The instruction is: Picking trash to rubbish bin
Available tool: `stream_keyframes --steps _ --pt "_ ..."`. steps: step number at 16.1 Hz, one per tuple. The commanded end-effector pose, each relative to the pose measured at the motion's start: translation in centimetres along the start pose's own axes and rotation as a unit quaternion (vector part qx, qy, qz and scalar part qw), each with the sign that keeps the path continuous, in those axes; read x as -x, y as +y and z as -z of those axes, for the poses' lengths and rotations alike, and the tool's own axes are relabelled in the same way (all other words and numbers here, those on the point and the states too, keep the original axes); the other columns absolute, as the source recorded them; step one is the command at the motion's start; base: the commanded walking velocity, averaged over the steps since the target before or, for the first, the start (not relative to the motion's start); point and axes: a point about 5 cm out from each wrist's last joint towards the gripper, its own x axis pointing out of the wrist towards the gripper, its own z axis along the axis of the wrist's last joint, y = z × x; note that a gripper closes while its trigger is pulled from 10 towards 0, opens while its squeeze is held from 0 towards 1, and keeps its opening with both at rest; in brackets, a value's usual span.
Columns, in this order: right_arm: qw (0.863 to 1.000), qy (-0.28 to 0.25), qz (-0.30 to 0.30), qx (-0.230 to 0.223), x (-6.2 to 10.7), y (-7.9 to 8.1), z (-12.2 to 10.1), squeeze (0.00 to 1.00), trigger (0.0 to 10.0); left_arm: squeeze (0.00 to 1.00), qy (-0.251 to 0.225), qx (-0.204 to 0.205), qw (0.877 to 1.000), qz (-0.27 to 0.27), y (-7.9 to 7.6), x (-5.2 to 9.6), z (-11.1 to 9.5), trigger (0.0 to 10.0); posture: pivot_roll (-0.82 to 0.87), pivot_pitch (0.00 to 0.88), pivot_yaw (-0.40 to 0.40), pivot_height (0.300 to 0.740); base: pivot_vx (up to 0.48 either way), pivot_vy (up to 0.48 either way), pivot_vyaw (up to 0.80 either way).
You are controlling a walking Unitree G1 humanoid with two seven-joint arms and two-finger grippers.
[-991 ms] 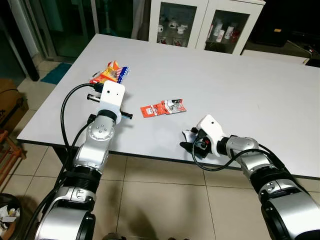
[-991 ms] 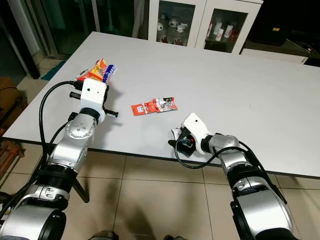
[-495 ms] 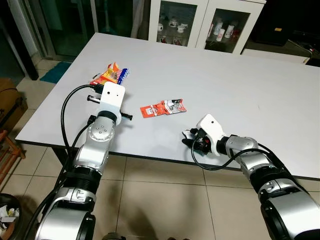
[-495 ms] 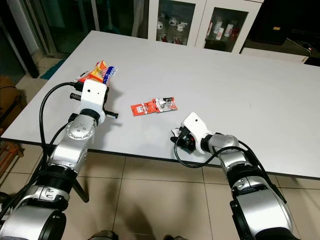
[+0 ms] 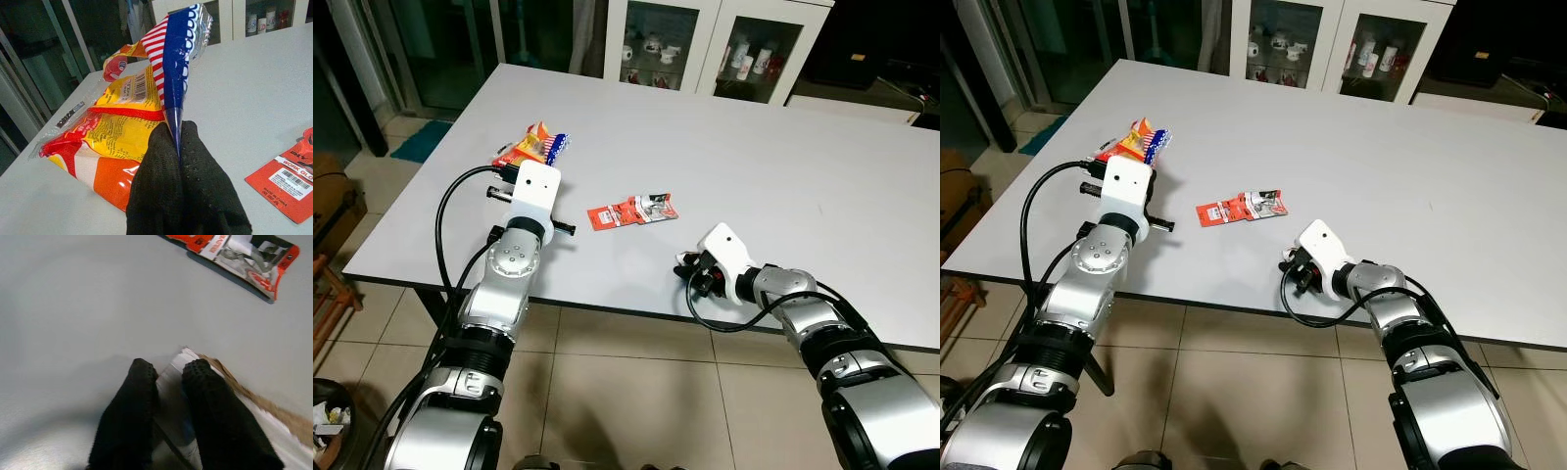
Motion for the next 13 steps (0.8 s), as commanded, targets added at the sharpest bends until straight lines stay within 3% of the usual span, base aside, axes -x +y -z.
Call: stream_keyframes --steps 1,5,6,7,8,13 --pt "1.000 -0.007 0.015 -0.003 0.2 -0.5 -0.4 0.00 0.0 0.00 -0.008 -0.003 1.000 0.004 -0.5 0.1 -0.4 10.0 0.03 0.054 -0.130 0.740 0.000 0.000 0.00" --pt "0.993 -0.101 0.050 -0.018 0.0 -1.7 -4.2 0.00 0.0 0.00 -0.013 0.002 1.000 -0.004 -0.4 0.0 -0.6 10.0 0.03 0.052 -0.132 0.740 0.000 0.000 0.00" --pt "0.991 -0.122 0.058 -0.022 0.0 -2.0 -5.1 0.00 0.6 0.00 -0.016 0.004 1.000 -0.004 -0.5 0.0 -0.7 10.0 0.03 0.052 -0.132 0.740 0.000 0.000 0.00" --pt "0.987 -0.143 0.064 -0.028 0.1 -2.2 -6.1 0.00 9.2 0.00 -0.019 0.006 1.000 -0.004 -0.5 0.0 -0.8 10.0 0.03 0.053 -0.132 0.740 0.000 0.000 0.00" --pt "0.983 -0.165 0.066 -0.033 0.1 -2.4 -7.1 0.00 10.0 0.00 -0.020 0.007 1.000 -0.004 -0.6 0.0 -0.8 10.0 0.03 0.053 -0.133 0.740 0.000 0.000 0.00" --pt "0.970 -0.232 0.059 -0.046 0.6 -2.4 -10.1 0.00 10.0 0.00 -0.023 0.011 1.000 -0.004 -0.6 0.0 -0.9 10.0 0.02 0.051 -0.136 0.740 0.000 0.000 0.00"
